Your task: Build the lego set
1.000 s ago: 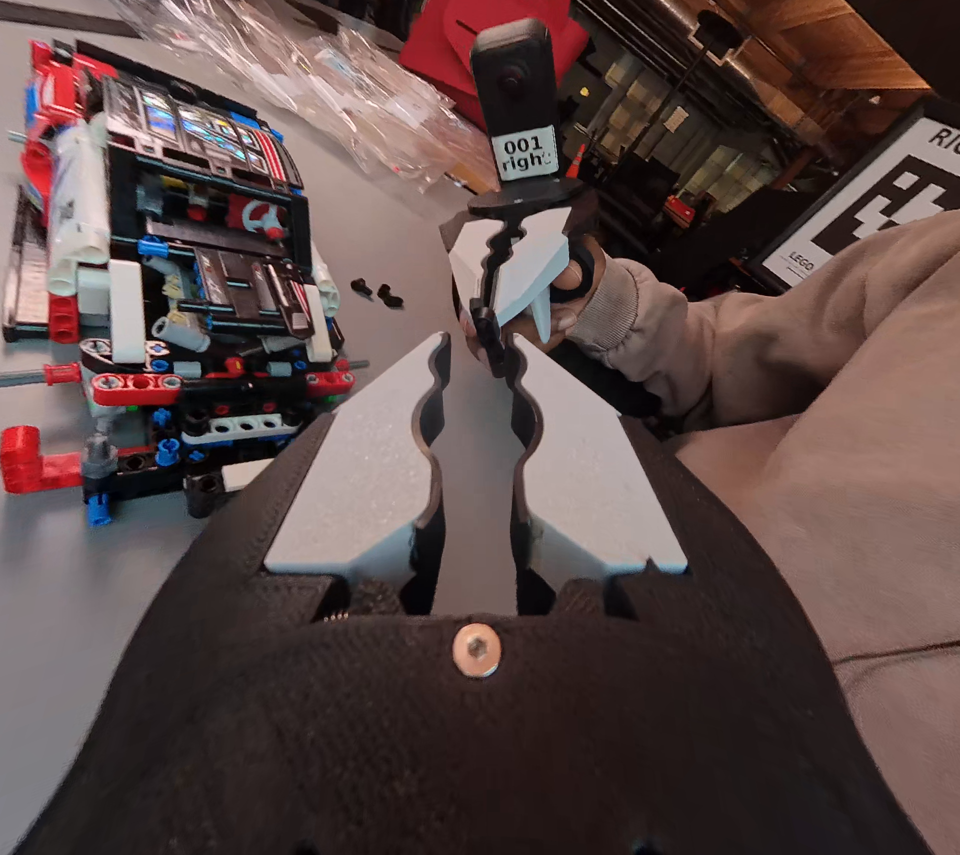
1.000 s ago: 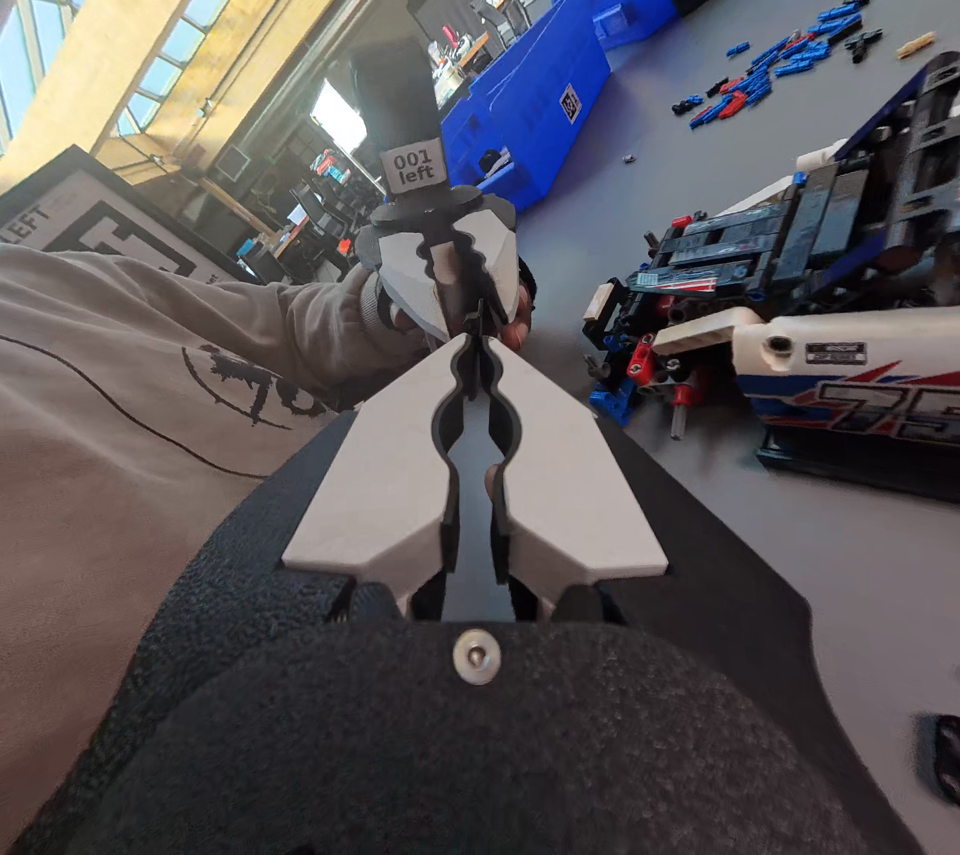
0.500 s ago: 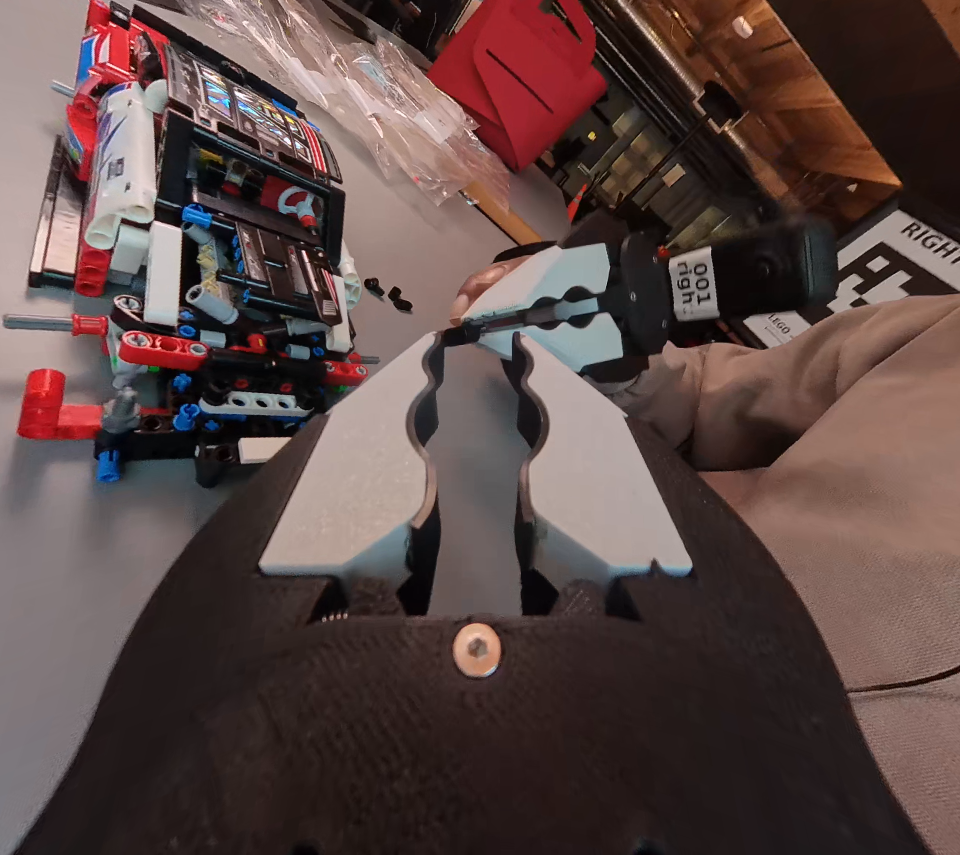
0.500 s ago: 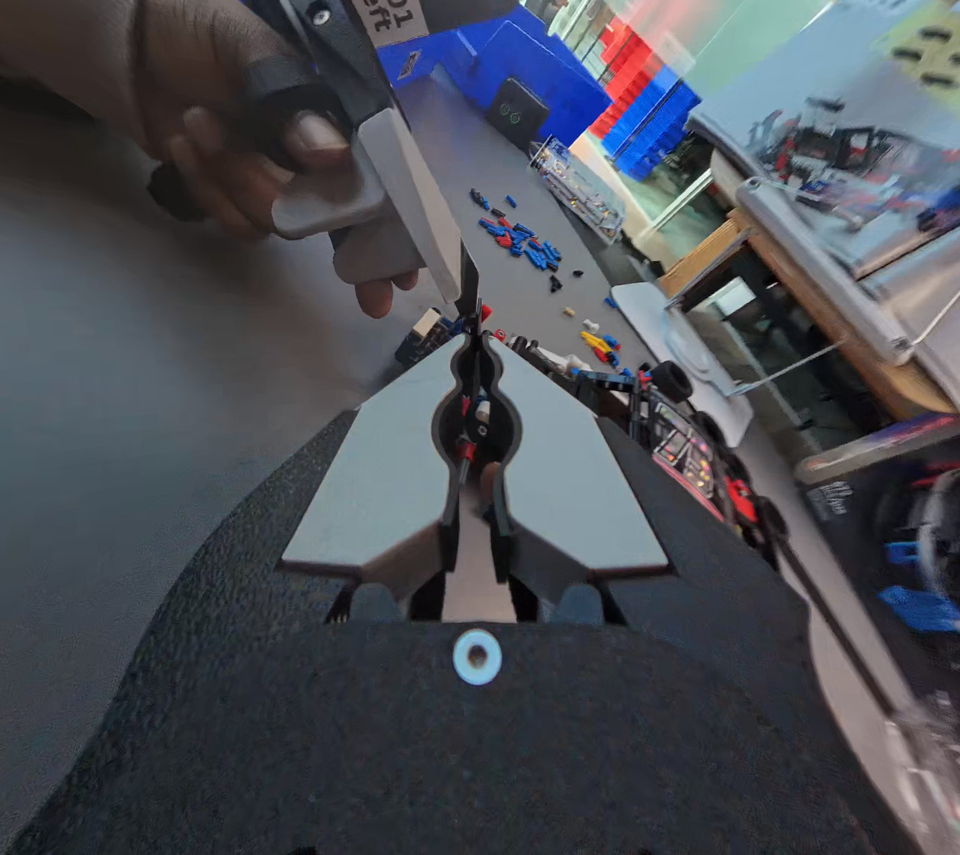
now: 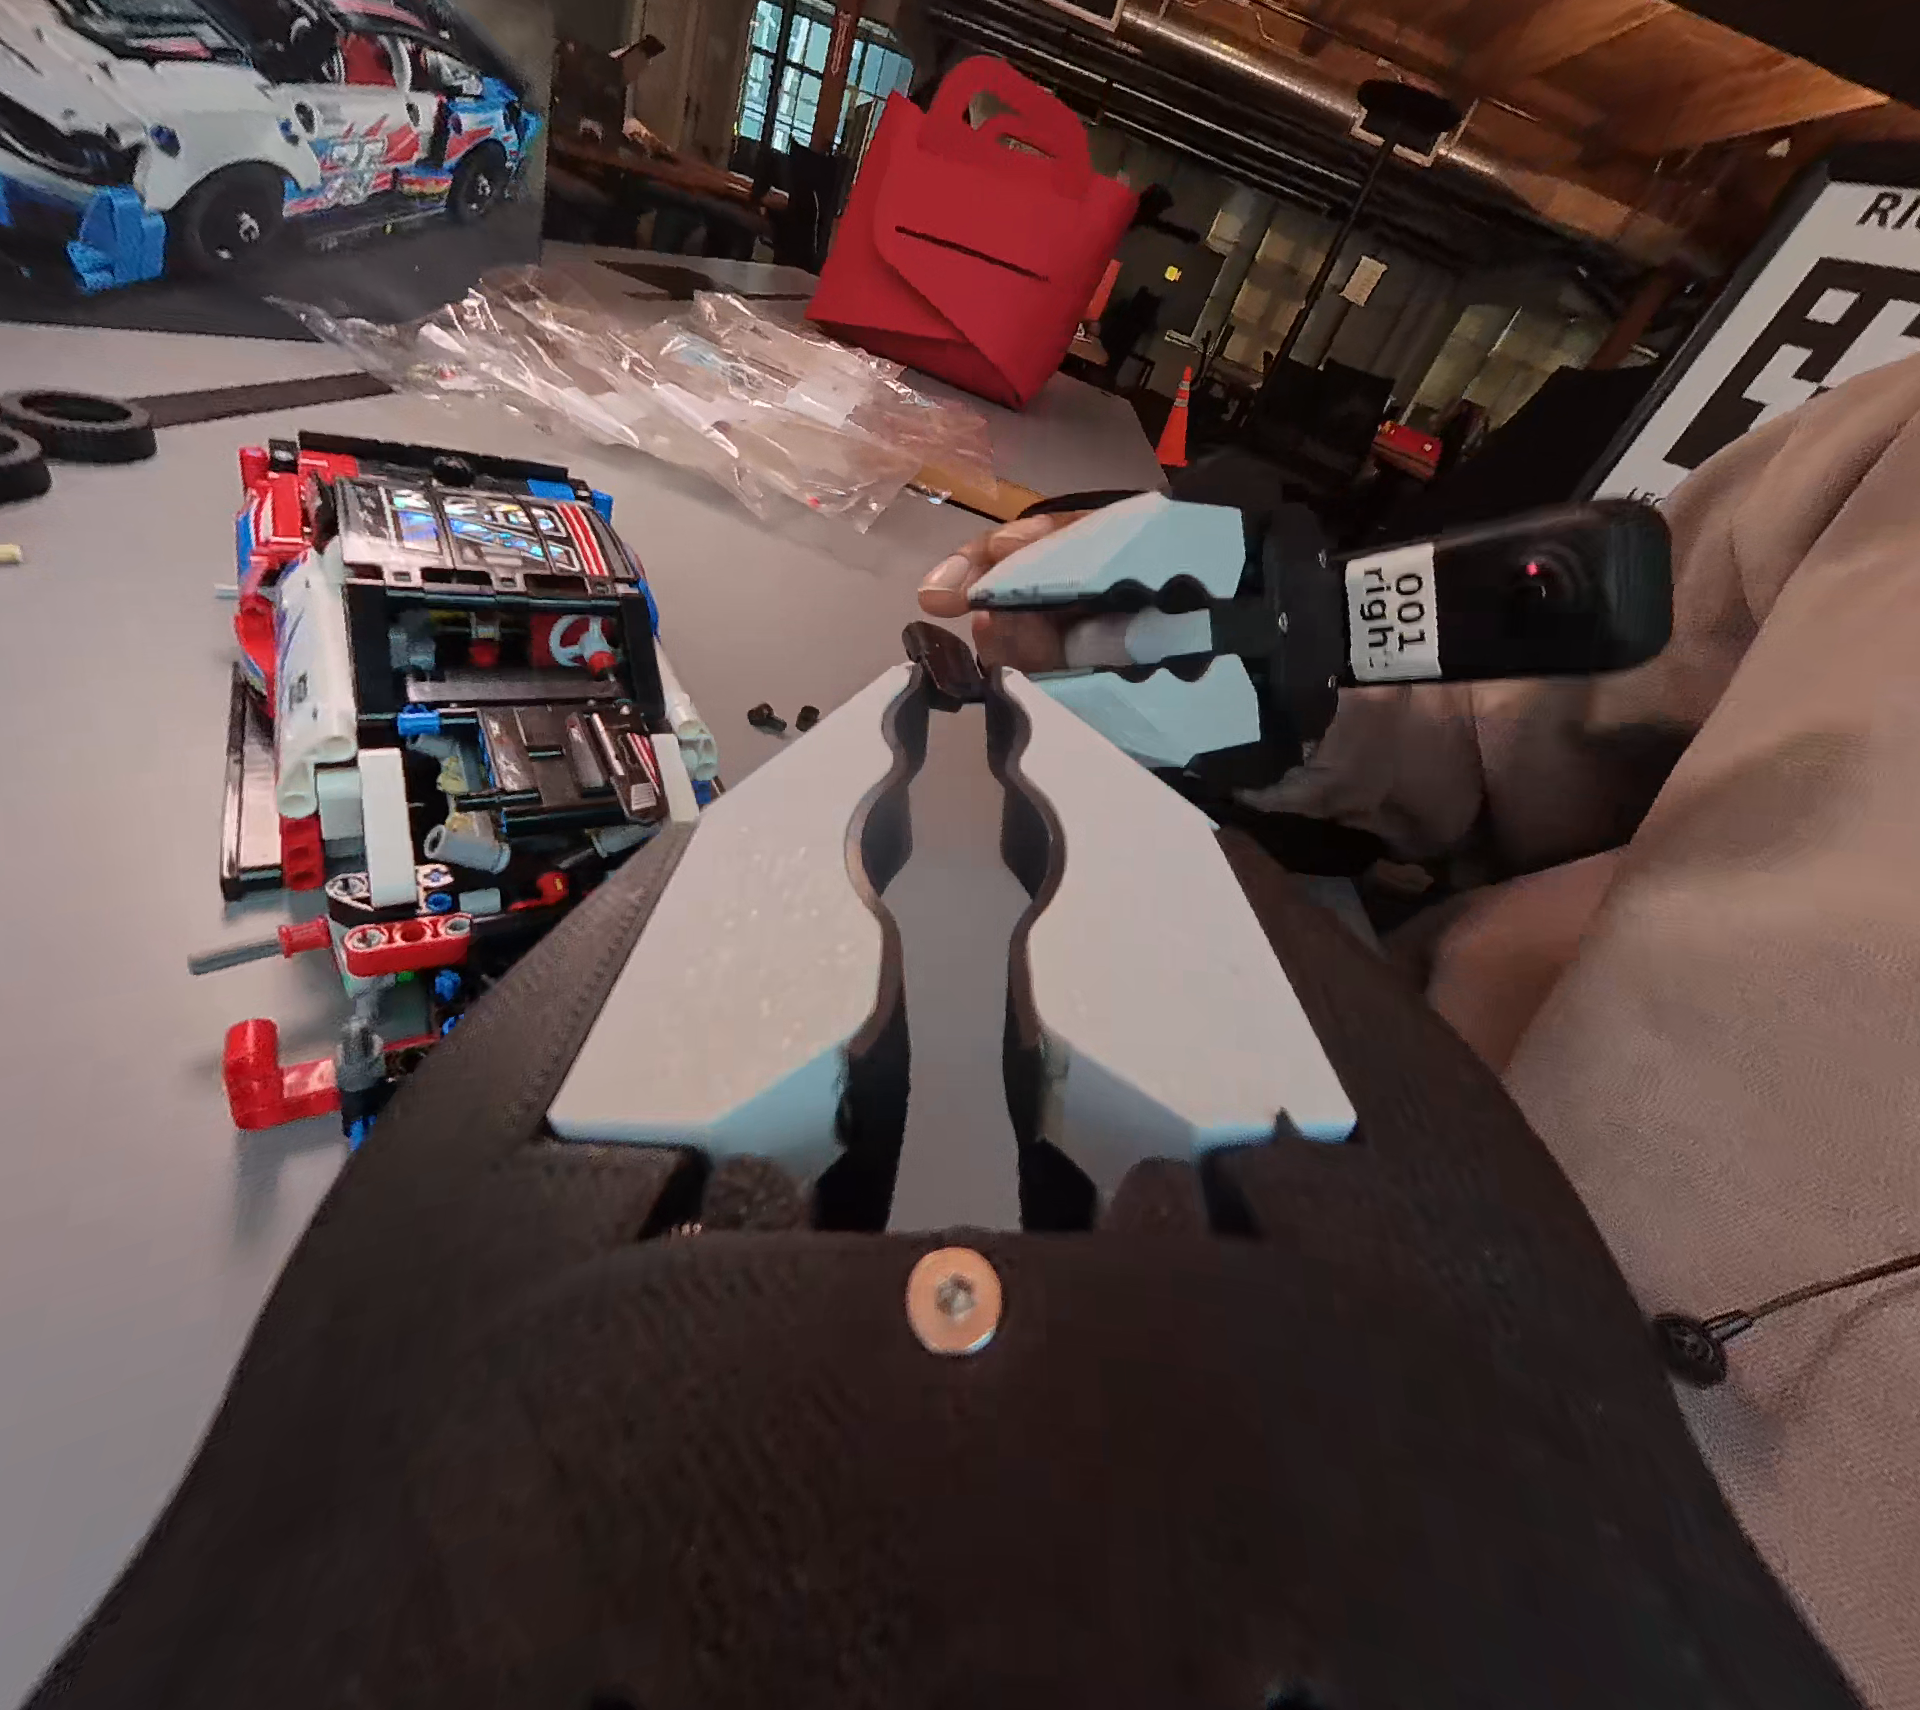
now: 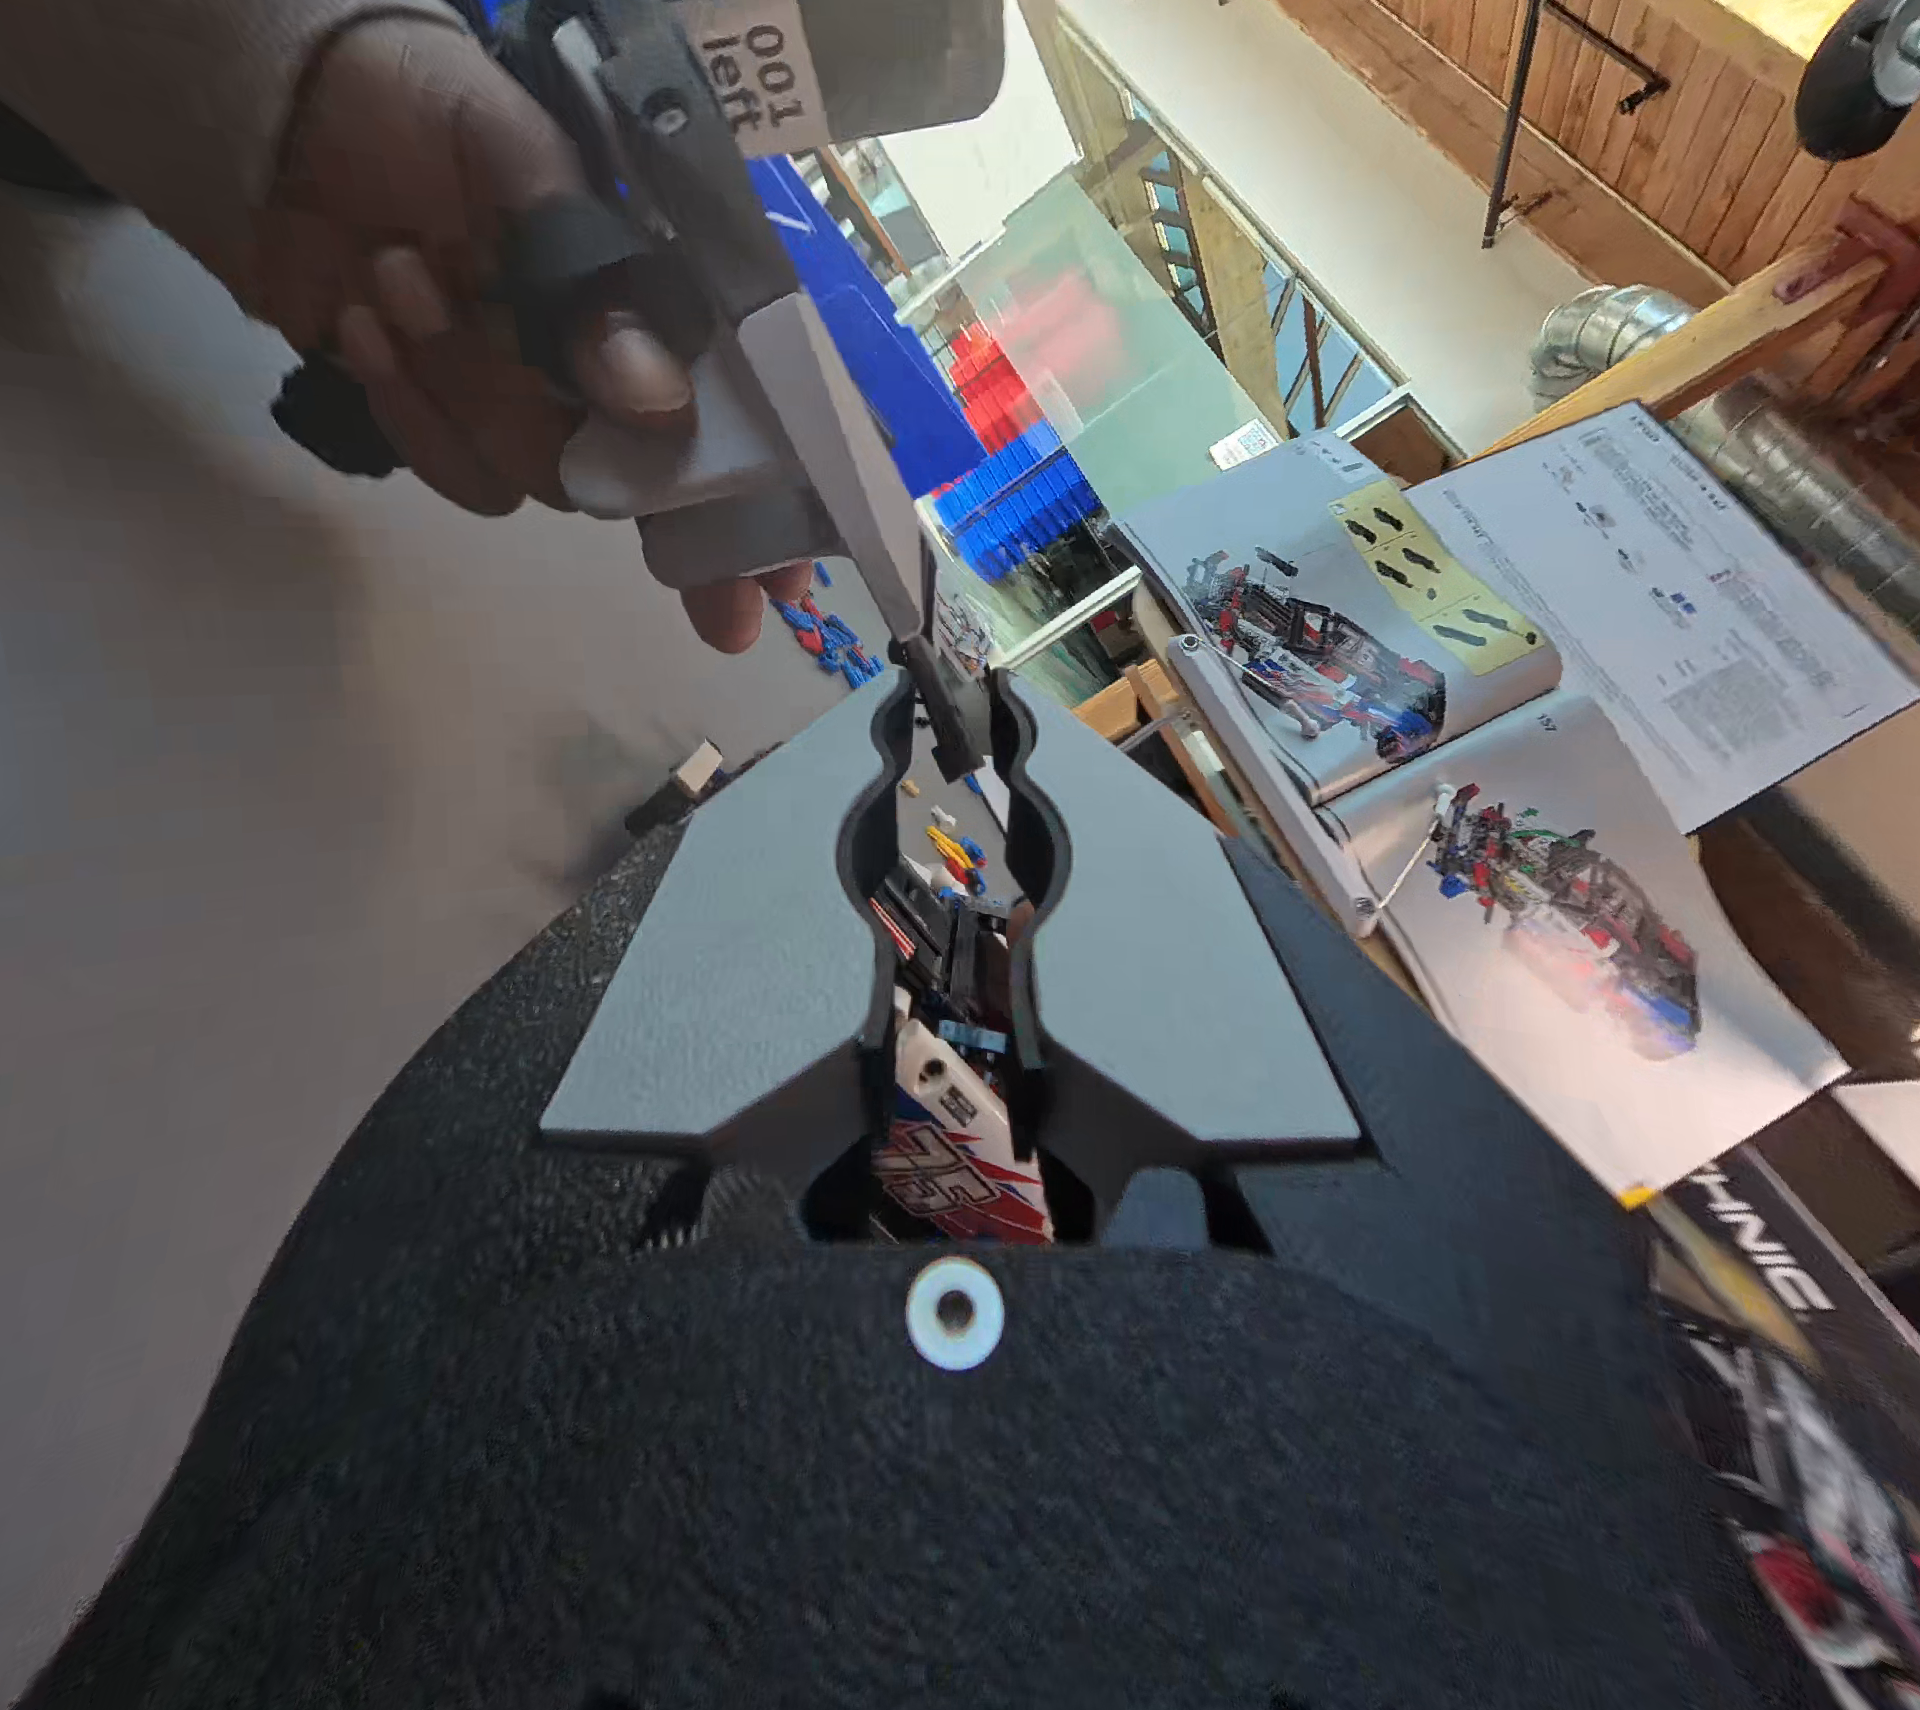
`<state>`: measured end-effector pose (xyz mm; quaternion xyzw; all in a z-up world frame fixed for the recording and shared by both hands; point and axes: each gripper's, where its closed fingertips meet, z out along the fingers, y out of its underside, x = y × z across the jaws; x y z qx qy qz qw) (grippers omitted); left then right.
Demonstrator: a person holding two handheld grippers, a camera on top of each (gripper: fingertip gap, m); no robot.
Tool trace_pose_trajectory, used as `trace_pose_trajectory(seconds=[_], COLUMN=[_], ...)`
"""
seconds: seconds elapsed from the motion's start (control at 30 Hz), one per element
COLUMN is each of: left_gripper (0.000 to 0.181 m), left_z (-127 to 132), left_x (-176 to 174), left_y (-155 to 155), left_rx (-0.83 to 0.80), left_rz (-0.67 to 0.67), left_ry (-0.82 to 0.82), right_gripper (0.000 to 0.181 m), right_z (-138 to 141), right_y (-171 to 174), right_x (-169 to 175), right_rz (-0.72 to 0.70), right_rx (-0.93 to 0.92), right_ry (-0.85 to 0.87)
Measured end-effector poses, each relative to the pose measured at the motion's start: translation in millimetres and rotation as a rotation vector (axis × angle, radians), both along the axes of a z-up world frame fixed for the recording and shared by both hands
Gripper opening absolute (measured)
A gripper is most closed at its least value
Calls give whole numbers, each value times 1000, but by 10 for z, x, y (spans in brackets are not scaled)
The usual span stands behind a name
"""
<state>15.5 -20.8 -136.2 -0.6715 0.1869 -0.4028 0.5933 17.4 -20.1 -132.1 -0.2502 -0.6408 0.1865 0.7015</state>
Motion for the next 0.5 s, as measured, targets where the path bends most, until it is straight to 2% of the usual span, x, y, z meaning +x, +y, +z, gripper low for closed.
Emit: trace_pose_trajectory(seconds=[0.1, 0.2, 0.33, 0.5], left_gripper=[9, 9, 9, 9], left_z=[109, 208, 232, 172], left_x=[-34, -46, 8, 95], left_y=[-67, -151, -251, -299], left_rx=[82, 152, 194, 191], left_rz=[-24, -64, -126, -170], left_ry=[5, -6, 8, 36], right_gripper=[29, 32, 30, 26], right_z=[117, 164, 169, 113], right_y=[40, 50, -93, -206], right_x=[84, 149, 175, 163], right_rz=[111, 211, 341, 393], right_rx=[-295, -503, -646, -673], right_ry=[20, 11, -36, -93])
